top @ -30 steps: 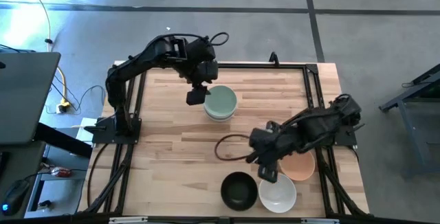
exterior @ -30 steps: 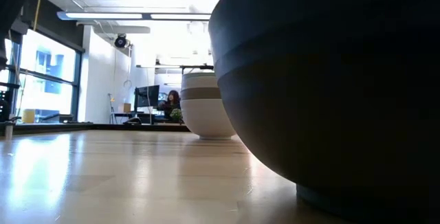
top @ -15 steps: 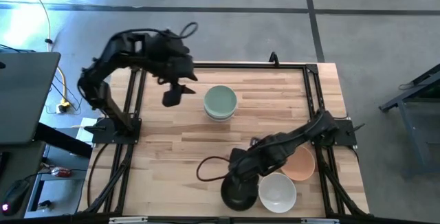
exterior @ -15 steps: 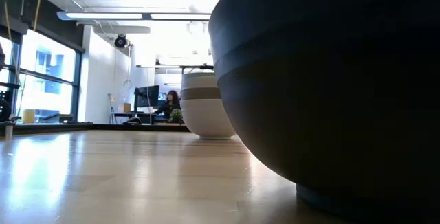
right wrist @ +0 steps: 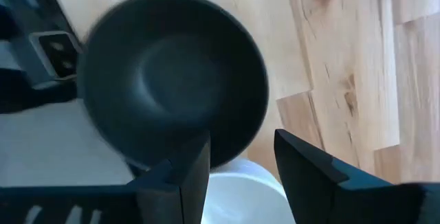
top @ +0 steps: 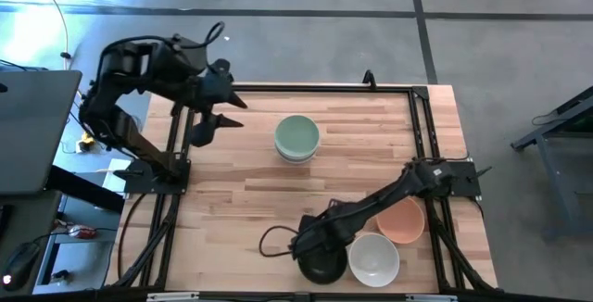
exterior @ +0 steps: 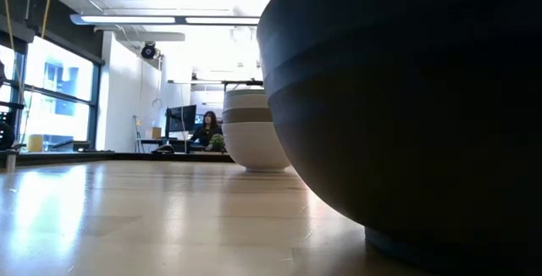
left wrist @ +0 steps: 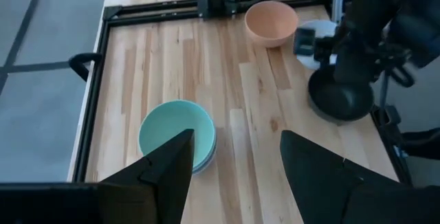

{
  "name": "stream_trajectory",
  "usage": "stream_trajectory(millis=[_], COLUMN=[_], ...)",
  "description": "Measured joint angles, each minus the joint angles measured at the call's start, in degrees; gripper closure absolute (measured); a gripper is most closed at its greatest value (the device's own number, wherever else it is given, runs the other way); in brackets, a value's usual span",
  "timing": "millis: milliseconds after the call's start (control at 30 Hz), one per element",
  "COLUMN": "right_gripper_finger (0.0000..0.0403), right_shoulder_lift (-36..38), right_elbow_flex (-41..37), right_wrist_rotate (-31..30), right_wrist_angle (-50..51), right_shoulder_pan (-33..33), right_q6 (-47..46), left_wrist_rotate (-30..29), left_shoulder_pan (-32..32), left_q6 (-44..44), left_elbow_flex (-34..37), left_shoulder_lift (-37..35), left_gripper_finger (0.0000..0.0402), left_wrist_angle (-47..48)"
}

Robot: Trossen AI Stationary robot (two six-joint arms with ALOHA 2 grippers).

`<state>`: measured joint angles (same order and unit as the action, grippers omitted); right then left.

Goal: Nest bowls inside each other
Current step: Stack the black bowl on the light green bowl

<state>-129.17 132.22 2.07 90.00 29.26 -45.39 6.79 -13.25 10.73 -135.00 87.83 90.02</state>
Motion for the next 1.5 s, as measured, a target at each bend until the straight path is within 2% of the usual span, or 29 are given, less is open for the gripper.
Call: stream_trajectory(millis=[133,400,467,933,1133,1267,1500], right_gripper_finger=[0.0249,0.0249,0.0249,0.0249,0.0249,0.0249,0.0257], right_shoulder_lift=[-2.0,-3.4,-3.4,-3.4,-3.4,-3.4,-3.7], right_elbow_flex=[0.0,0.0,0.0,0.0,0.0,0.0,0.0], right_wrist_rotate=[-1.3,-11.3,-12.1,-7.0,-2.5,0.0,0.5], right_wrist_angle=[0.0,0.0,0.0,0.0,-2.5,-3.5,-5.5], right_shoulder_pan=[0.9,2.4,2.4,-3.0,-5.0,-5.3,-5.4], right_q6=[1.2,3.0,3.4,16.4,22.4,24.9,26.6], left_wrist_rotate=[-0.2,-2.4,-2.4,-4.7,-4.7,-4.9,-5.1], left_shoulder_pan=[0.7,1.8,1.9,1.8,1.8,1.8,1.8], left_q6=[0.0,-0.5,-0.7,-2.2,-2.6,-2.6,-3.5], left_elbow_flex=[0.0,0.0,0.0,0.0,0.0,0.0,0.0], left_shoulder_lift=[-1.4,-5.6,-6.7,-10.5,-10.5,-10.5,-10.5], left_gripper_finger=[0.0195,0.0195,0.0195,0.0195,0.0195,0.0195,0.0195], left_wrist_angle=[0.0,0.0,0.0,0.0,0.0,0.0,0.0])
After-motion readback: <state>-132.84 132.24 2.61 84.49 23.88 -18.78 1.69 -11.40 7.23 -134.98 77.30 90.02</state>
